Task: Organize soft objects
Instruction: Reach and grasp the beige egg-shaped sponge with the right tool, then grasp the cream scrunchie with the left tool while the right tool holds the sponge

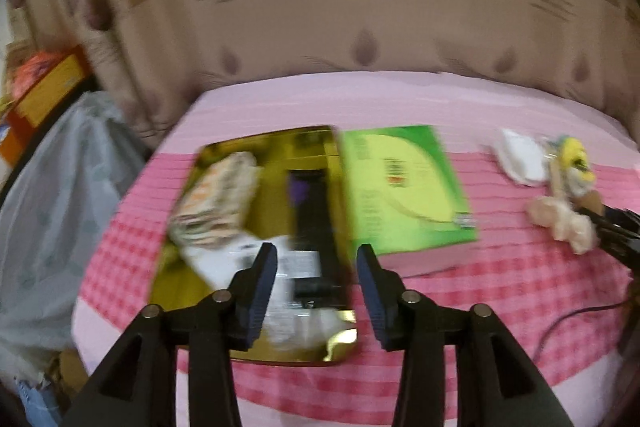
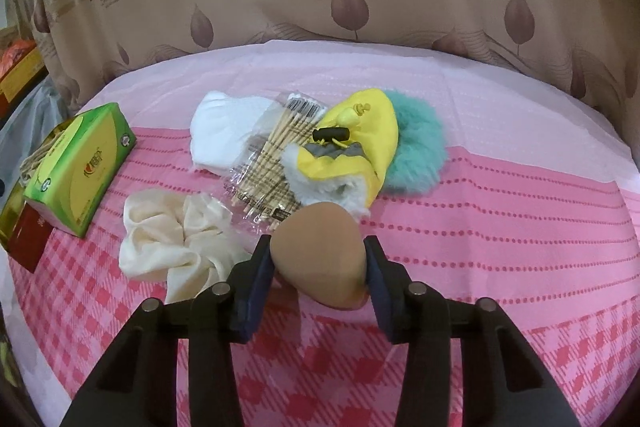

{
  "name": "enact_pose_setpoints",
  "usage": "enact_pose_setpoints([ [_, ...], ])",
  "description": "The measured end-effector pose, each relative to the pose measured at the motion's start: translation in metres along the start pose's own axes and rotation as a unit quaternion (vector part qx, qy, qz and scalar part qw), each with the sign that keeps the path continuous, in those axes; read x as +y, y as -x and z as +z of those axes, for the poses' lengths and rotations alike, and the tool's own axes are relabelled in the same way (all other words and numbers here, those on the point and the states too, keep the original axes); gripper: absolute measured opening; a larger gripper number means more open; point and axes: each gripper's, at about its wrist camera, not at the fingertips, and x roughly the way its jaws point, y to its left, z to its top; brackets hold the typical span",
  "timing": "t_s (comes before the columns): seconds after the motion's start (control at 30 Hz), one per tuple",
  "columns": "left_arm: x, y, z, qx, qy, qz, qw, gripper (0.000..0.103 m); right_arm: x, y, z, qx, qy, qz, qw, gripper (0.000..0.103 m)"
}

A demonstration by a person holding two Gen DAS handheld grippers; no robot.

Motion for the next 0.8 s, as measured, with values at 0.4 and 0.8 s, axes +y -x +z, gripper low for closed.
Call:
enact_pose_setpoints([
  [0.4, -0.122, -0.001, 0.003, 0.043, -0.083, -0.163, 0.9822, 0.045, -0.040, 0.028, -0.028, -0.005, -0.035, -0.028, 0.999, 0.040],
  [0.8, -0.200, -0.021, 0.024, 0.087, -0.103, -0.254, 0.9577, 0.047, -0.050, 0.026, -0.028, -0.005, -0.066, 0.000, 0.998, 0.040],
])
